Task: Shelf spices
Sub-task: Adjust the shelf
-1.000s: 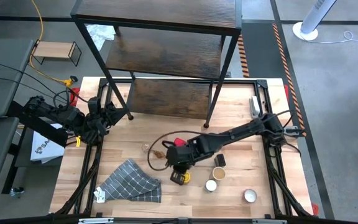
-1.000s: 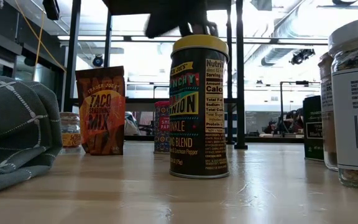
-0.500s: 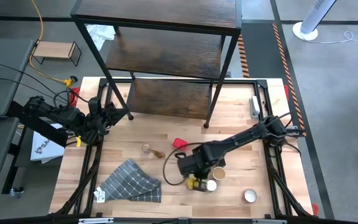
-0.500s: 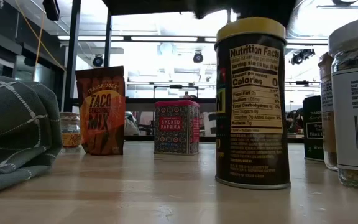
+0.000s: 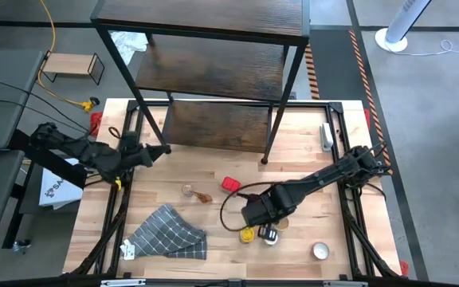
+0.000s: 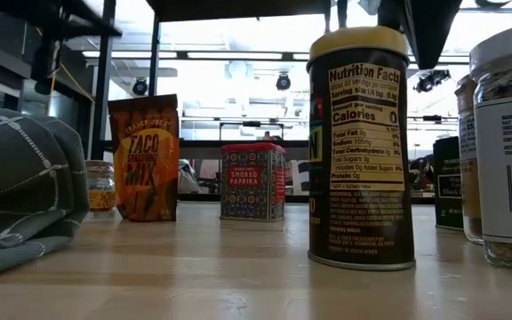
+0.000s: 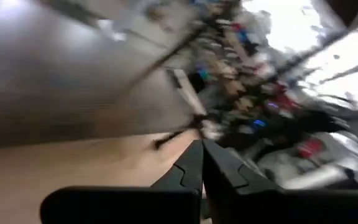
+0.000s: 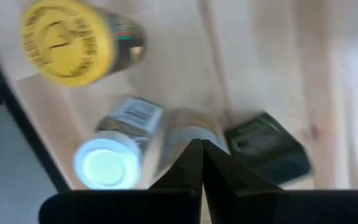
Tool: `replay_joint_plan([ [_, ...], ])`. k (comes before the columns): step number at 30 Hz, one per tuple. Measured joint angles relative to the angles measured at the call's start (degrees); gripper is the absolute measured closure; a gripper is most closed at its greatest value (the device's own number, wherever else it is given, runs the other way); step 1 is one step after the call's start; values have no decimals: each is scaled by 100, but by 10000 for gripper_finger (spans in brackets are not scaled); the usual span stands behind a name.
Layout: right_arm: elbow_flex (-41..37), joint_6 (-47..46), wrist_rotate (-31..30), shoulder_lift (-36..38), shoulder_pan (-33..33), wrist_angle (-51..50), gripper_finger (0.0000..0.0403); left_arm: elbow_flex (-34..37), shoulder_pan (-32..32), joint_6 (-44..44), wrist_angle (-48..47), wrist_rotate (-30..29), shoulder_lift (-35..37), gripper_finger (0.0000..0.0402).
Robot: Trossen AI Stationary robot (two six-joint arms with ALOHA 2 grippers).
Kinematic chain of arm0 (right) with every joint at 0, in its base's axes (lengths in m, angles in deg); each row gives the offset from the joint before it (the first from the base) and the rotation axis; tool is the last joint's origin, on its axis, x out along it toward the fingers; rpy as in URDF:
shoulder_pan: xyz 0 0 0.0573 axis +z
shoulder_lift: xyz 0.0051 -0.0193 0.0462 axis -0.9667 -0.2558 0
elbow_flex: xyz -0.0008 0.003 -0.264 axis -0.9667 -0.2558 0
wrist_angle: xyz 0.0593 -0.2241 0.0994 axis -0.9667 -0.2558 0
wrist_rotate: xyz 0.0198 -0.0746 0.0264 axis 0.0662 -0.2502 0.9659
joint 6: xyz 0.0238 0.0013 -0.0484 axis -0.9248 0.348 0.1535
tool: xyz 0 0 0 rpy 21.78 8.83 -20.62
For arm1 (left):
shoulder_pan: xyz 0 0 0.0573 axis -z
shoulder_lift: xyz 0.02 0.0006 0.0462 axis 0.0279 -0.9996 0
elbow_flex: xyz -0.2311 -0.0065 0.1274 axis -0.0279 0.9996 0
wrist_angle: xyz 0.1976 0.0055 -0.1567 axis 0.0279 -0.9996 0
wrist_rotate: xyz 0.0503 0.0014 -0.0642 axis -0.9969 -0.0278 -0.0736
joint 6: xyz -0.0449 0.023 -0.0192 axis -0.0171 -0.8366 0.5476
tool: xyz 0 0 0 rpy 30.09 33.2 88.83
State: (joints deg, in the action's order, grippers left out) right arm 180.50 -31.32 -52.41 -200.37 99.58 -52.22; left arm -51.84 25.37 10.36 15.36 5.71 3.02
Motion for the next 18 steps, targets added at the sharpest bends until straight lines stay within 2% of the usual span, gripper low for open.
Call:
replay_joint_plan([
  [2,0,-218,-154,72,0,-179,403,-135,33,704,-686,-552,-53,402],
  [6,0,-703,-449,317,104,-599,403,-326,178,1947,-1573,-2226,-53,402],
  [9,0,-1128,-645,553,228,-907,403,-400,219,2442,-1973,-2964,-50,402],
  [13,0,-1702,-801,892,366,-1092,403,-495,111,2514,-1950,-3735,-44,402],
  [18,0,-2239,-1153,1259,456,-1088,403,-824,-624,1640,-1859,-3913,9,402],
])
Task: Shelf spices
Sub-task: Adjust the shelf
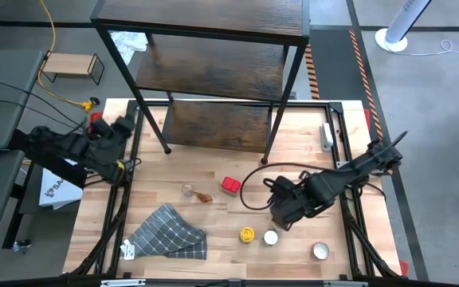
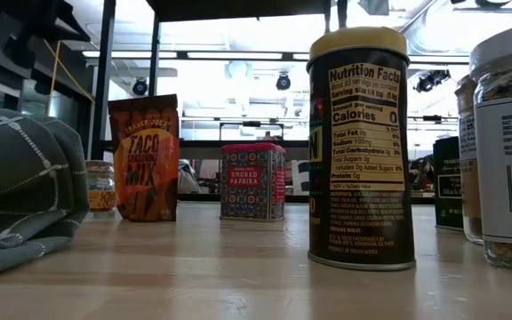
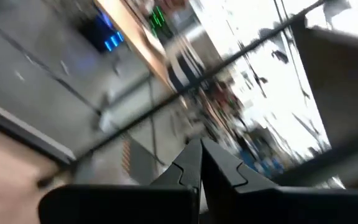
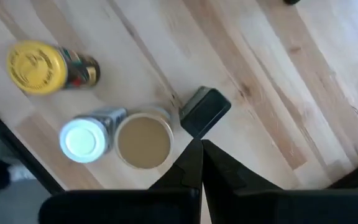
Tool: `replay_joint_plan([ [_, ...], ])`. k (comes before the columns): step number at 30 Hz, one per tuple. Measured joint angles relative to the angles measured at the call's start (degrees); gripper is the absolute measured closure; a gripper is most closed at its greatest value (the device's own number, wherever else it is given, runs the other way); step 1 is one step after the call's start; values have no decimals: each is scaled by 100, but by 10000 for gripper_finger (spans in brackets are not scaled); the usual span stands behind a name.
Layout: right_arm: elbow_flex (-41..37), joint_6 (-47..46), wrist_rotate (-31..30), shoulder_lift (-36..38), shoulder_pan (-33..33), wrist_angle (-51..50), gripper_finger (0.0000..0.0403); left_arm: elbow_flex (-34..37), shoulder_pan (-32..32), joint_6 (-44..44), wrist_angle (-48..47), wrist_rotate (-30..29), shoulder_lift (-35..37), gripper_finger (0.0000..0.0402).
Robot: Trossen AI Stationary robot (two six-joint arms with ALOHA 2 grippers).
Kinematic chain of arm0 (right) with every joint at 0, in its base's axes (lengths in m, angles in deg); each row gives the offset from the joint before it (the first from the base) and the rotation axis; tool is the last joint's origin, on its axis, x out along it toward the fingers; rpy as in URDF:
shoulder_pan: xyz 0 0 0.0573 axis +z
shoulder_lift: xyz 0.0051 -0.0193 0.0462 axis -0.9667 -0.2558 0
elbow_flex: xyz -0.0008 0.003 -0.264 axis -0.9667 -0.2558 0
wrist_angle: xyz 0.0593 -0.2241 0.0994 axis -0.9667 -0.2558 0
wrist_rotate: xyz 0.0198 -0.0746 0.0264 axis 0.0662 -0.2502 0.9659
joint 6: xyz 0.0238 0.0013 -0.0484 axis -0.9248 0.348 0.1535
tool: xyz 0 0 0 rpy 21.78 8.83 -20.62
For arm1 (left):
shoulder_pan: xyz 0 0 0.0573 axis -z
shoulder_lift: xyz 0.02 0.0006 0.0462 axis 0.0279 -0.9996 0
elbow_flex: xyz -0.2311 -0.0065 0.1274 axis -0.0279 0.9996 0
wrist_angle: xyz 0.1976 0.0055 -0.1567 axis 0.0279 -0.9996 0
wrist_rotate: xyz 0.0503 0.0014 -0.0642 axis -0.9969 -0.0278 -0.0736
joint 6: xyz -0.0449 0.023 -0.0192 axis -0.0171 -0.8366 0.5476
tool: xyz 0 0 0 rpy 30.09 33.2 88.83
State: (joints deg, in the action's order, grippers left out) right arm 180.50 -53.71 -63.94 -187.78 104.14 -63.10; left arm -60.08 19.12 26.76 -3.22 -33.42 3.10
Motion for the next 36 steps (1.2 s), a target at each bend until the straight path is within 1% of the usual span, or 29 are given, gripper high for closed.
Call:
replay_joint_plan([
  [2,0,-27,-68,110,-4,-6,403,-115,-369,-320,84,-9,14,402],
  [4,0,-49,-250,194,-8,-96,403,-208,-705,-455,119,212,17,402],
  [5,0,-122,-403,248,-10,-191,403,-244,-863,-498,123,435,18,402],
  [9,-108,-477,-939,658,-219,-192,403,-266,-1407,-807,119,1954,-31,402],
  [11,-238,-693,-1116,960,-415,-214,403,-266,-1610,-997,154,2435,-85,402],
  [18,-754,-1516,-1966,2310,-871,-252,403,-266,-2183,-2040,1017,2910,-127,402],
  [22,-1422,-2299,-2706,3080,-1246,-248,403,-268,-2585,-2257,1182,3517,-210,402],
  [24,-1842,-2642,-3049,3416,-1505,-184,403,-270,-2798,-2328,1217,3944,-300,402],
  [26,-2293,-2703,-3177,3724,-1763,284,403,-272,-2982,-2333,1343,4413,-436,401],
  [28,-2770,-2441,-3168,4012,-2011,1097,403,-271,-3157,-2464,1539,4934,-599,402],
  [32,-3661,-1716,-2902,4625,-2547,2775,403,-270,-3501,-2856,2122,5947,-891,401],
  [34,-4005,-1449,-2684,4859,-2814,3369,403,-270,-3622,-2885,2318,6371,-1000,402],
  [36,-4245,-1215,-2463,5061,-3032,3799,403,-270,-3711,-2883,2378,6621,-1051,402],
])
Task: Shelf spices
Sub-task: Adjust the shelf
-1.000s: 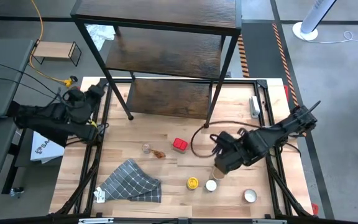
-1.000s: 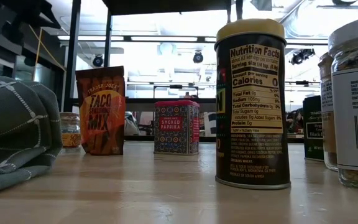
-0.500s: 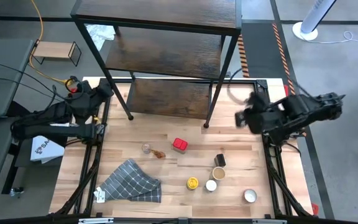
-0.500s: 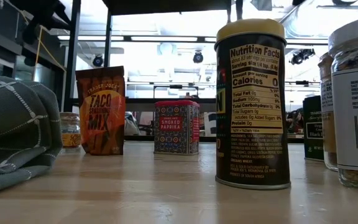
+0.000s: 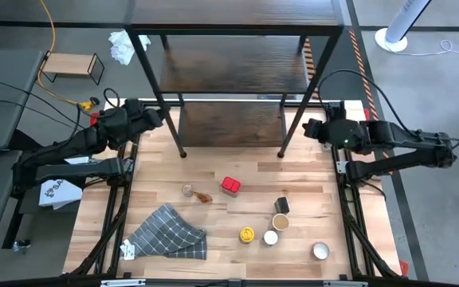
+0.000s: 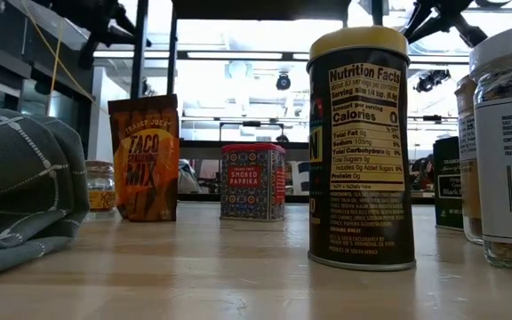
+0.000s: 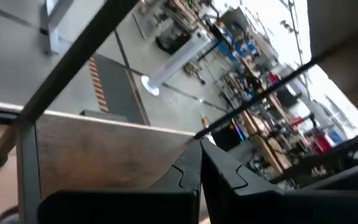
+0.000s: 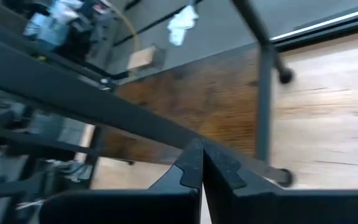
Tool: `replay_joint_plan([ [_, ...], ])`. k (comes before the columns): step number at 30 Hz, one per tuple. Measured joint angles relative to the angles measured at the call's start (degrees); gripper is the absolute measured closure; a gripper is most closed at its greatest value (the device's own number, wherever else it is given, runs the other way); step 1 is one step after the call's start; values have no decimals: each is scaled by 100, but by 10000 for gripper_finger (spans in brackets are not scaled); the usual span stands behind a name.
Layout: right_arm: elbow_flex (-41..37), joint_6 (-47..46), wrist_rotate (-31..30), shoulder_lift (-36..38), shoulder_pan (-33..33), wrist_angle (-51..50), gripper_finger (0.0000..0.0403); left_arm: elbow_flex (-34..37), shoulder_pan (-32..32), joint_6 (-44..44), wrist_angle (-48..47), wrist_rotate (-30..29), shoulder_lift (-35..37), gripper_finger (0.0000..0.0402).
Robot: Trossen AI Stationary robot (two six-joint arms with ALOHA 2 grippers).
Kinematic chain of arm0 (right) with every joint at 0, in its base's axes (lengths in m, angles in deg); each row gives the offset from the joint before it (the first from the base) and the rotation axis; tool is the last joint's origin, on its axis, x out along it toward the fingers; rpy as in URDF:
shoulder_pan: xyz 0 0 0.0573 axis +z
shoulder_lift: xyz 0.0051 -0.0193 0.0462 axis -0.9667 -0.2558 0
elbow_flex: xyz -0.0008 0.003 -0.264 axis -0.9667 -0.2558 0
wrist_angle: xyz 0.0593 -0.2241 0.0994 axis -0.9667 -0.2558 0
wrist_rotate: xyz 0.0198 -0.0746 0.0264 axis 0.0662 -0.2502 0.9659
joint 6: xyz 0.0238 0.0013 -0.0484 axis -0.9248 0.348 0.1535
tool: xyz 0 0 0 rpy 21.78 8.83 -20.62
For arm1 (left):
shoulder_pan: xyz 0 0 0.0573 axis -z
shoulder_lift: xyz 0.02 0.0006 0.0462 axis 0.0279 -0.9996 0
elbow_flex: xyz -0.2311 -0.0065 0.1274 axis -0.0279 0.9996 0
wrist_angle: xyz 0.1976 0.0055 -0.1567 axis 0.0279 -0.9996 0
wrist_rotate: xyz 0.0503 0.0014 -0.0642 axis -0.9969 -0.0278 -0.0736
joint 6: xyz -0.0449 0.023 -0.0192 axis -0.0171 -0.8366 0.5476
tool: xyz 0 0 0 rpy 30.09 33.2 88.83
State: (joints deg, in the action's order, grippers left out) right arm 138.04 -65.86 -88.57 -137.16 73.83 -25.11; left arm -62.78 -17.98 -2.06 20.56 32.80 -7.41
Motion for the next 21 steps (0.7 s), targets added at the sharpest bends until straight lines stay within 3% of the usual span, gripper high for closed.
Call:
replay_joint_plan([
  [8,-316,695,526,432,-774,534,403,4,-29,-552,16,243,156,402],
  [12,-318,1081,572,417,-1260,1088,403,4,-28,-872,16,-77,214,402],
  [17,-318,1479,1299,172,-1763,2159,403,4,-28,-894,16,-588,189,402],
  [21,-318,1559,1911,-107,-1965,2319,403,4,-28,-809,15,-394,83,402],
])
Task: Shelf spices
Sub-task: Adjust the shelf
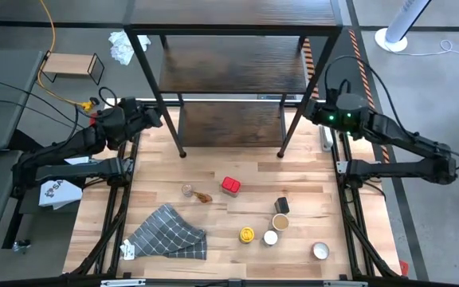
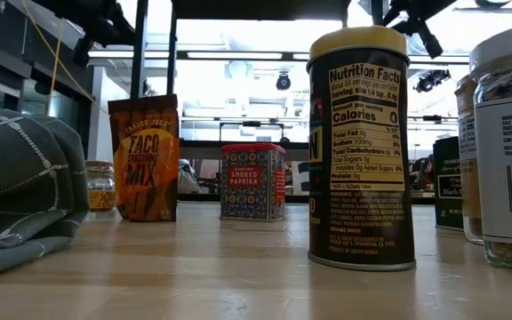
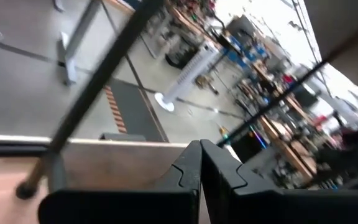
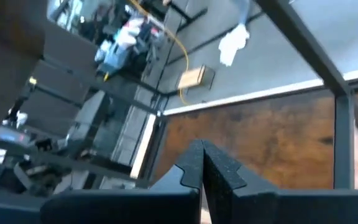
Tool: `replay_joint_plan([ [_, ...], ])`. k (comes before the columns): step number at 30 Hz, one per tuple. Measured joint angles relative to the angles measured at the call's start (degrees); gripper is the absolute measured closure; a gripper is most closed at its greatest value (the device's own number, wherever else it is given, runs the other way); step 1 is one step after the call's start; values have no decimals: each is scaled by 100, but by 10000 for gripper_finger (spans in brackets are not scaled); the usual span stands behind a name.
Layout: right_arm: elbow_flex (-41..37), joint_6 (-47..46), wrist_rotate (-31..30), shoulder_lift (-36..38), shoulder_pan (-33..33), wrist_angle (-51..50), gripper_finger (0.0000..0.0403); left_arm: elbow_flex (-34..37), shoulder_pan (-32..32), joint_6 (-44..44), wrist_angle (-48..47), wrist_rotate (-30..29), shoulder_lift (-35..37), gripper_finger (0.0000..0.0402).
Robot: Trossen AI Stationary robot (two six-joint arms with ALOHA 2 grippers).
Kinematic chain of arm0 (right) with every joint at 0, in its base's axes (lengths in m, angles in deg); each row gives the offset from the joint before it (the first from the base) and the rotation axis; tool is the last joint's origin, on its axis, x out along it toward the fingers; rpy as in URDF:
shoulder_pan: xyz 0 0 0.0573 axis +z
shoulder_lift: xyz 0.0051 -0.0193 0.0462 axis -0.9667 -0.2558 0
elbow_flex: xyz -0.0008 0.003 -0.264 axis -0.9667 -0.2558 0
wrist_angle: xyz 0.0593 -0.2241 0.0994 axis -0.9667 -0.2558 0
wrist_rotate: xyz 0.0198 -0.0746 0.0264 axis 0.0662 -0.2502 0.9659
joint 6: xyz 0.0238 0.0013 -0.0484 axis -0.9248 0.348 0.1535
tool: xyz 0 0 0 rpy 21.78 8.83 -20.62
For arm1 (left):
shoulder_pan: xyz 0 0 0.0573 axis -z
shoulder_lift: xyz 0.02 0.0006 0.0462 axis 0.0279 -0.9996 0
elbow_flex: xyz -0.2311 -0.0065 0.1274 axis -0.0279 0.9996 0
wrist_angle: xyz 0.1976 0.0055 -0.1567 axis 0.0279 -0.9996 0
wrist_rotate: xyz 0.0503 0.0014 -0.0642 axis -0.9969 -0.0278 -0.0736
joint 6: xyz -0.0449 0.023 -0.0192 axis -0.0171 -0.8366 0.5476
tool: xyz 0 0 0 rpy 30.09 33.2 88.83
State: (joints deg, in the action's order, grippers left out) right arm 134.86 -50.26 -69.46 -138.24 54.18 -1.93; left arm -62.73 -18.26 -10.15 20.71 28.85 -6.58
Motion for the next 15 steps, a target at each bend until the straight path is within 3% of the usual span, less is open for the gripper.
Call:
replay_joint_plan([
  [7,2,178,576,-195,-32,-81,403,2,1,15,6,564,-101,401],
  [15,2,-15,726,-114,453,-254,403,4,163,217,28,1224,338,401],
])
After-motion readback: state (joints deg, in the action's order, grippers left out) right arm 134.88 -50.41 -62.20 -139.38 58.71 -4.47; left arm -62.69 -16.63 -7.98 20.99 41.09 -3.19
